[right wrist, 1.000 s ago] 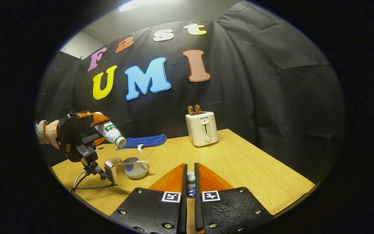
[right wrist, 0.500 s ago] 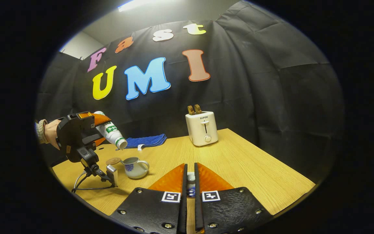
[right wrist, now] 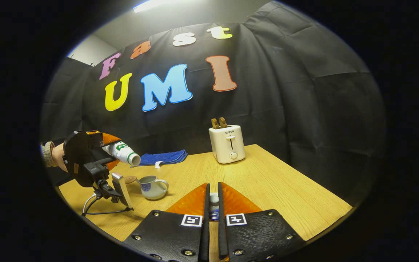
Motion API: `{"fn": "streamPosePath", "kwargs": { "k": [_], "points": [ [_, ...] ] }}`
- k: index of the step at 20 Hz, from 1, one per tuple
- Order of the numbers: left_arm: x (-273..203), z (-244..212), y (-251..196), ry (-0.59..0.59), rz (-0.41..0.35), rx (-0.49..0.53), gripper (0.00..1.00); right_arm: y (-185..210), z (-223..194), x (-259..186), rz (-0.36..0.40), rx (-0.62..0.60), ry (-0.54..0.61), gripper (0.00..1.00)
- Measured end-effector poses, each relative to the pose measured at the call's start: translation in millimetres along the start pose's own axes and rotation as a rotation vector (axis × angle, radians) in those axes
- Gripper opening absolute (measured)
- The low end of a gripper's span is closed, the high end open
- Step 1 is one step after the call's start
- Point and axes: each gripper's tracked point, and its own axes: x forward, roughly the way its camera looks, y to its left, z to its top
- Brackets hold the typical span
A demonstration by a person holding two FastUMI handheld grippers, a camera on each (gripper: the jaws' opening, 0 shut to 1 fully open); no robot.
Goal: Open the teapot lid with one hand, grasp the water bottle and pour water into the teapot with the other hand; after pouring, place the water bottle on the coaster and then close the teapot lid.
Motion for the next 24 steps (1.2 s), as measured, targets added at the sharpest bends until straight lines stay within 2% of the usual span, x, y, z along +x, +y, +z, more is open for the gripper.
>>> {"fn": "streamPosePath", "kwargs": {
  "k": [1, 2, 4, 5, 6, 7, 11, 12, 13, 14, 15, 17, 18, 19, 20, 23, 24],
  "points": [
    [-2.0, 0.3, -3.2, -0.002, -0.007, -0.058, 0.77, 1.1, 0.8, -1.1, -0.001, -0.010, 0.002, 0.10],
    [-0.9, -1.7, -7.0, 0.001, -0.014, -0.107, 0.82, 2.8, 1.2, -2.6, 0.001, -0.016, 0.004, 0.10],
    [-0.6, -3.8, -16.5, 0.010, -0.039, -0.177, 0.82, 6.3, 3.8, -5.7, 0.003, -0.020, 0.006, 0.10],
    [0.2, -3.7, -21.9, 0.010, -0.046, -0.205, 0.77, 7.8, 5.9, -7.5, 0.001, -0.023, 0.004, 0.10],
    [1.3, -4.4, -29.5, 0.020, -0.059, -0.200, 0.72, 10.0, 6.5, -8.1, 0.000, -0.029, 0.004, 0.10],
    [2.7, -4.8, -35.8, 0.024, -0.068, -0.199, 0.82, 12.2, 7.1, -8.7, -0.001, -0.036, 0.003, 0.10],
    [5.1, -0.3, -61.8, 0.023, -0.140, -0.306, 0.82, 17.6, 8.8, -12.4, -0.006, -0.072, 0.002, 0.10],
    [4.6, -0.3, -62.9, 0.022, -0.145, -0.327, 0.77, 18.3, 8.7, -11.8, -0.006, -0.076, 0.006, 0.10],
    [4.0, 0.4, -65.1, 0.019, -0.153, -0.358, 0.77, 20.2, 9.1, -11.3, -0.003, -0.077, 0.010, 0.10],
    [2.9, 2.0, -66.8, 0.014, -0.165, -0.402, 0.77, 22.4, 8.4, -10.4, 0.000, -0.078, 0.012, 0.10],
    [1.5, 4.5, -70.1, 0.009, -0.185, -0.451, 0.82, 25.1, 9.1, -9.2, 0.002, -0.080, 0.015, 0.10],
    [-1.0, 8.3, -72.5, -0.001, -0.216, -0.554, 0.82, 32.4, 8.1, -4.7, 0.010, -0.082, 0.020, 0.10],
    [-1.9, 9.9, -73.4, -0.007, -0.230, -0.613, 0.82, 36.1, 7.9, -3.0, 0.016, -0.081, 0.023, 0.10],
    [-4.0, 11.3, -72.4, -0.014, -0.239, -0.658, 0.77, 40.3, 8.2, -1.3, 0.024, -0.082, 0.026, 0.10],
    [-4.3, 12.4, -72.0, -0.021, -0.247, -0.714, 0.82, 45.1, 8.3, 1.4, 0.030, -0.084, 0.028, 0.10],
    [-8.6, 13.4, -70.1, -0.042, -0.271, -0.885, 0.82, 61.3, 10.6, 11.2, 0.051, -0.097, 0.030, 0.10],
    [-9.6, 11.0, -69.2, -0.046, -0.272, -0.944, 0.77, 67.5, 11.9, 15.4, 0.059, -0.100, 0.031, 0.10]
  ]
}}
